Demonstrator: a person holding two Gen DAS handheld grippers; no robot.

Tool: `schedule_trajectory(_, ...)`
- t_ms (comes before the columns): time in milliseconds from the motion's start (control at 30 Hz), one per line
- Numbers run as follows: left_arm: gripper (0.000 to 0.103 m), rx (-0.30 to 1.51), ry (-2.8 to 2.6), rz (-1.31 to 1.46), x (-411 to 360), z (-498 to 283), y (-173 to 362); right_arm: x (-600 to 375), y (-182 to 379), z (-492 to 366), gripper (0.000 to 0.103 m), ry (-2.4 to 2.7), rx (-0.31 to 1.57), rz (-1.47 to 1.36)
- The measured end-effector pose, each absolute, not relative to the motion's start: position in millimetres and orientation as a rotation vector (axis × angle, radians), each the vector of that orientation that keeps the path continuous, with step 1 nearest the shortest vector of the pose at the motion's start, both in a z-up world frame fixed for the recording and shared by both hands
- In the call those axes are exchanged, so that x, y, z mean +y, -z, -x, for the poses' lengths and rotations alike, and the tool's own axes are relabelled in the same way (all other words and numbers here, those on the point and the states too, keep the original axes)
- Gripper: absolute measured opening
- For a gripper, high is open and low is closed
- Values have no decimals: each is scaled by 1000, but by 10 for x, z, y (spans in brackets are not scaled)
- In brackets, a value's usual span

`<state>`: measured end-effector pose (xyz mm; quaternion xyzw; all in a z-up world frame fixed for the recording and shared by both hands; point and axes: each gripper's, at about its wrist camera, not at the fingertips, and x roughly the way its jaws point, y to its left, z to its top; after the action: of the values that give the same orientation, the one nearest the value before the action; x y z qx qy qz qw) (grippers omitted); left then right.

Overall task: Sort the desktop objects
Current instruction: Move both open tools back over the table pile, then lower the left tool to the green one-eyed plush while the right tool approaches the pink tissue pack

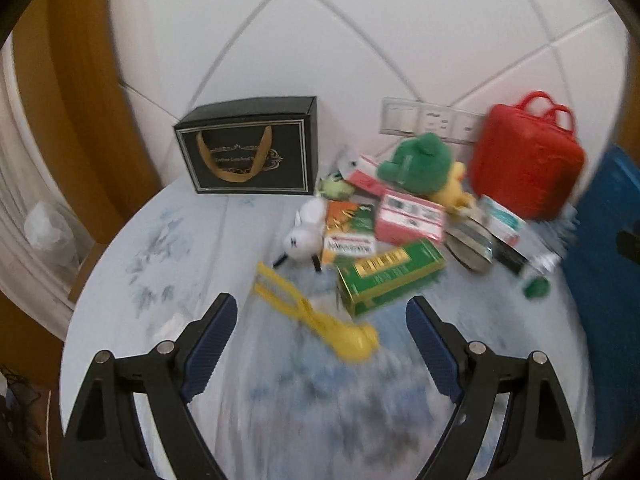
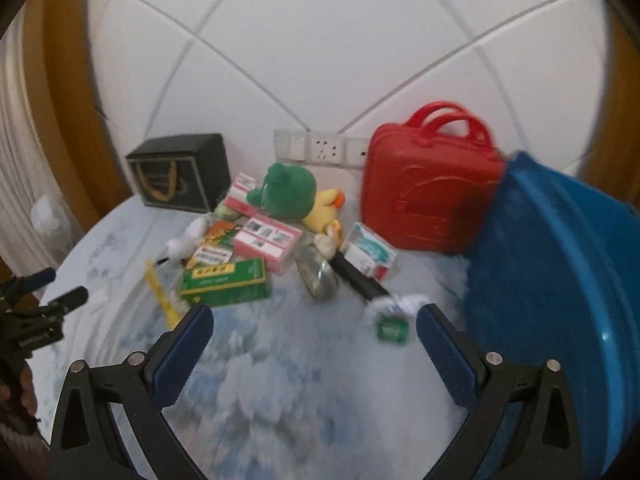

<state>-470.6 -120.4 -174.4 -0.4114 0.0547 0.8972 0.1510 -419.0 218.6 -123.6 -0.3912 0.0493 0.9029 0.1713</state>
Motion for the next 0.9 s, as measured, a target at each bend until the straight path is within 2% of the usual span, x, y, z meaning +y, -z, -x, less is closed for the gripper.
schedule_trajectory(233,87,158,-2529,1333,-752,6152,2420,2620,1804,5806,103,-2592,80,1217)
schedule_trajectory(533,87,222,-2489,1246,221,7357,2913,3209,2516,7332,103,-2592,99,1297)
schedule_trajectory(600,87,212,-2464,1257,347,7513,2998,3320,2717,7576,103,-2564,99,1348)
schedule_trajectory(633,87,213,-2452,1280,411,7576,3057,3406,2797,7643,103,-2577,174,1368)
schedule_trajectory(700,79,280,-2385,1361,566,7595,3260,3577,3010,7704,102,-2518,369,1461)
schedule_trajectory(733,76,344,-2395,1369,604,7543,3310,3568,3086,7689,102,-2495,372,1495)
schedule_trajectory(800,72,479,-2374,1368,631,7273,3410,3343,3144,7596,103,-2491,218,1541)
schedule_trajectory(900,66,351,-2281,1511,347,6981,3460,2975,3242,7320,103,-2484,57,1607)
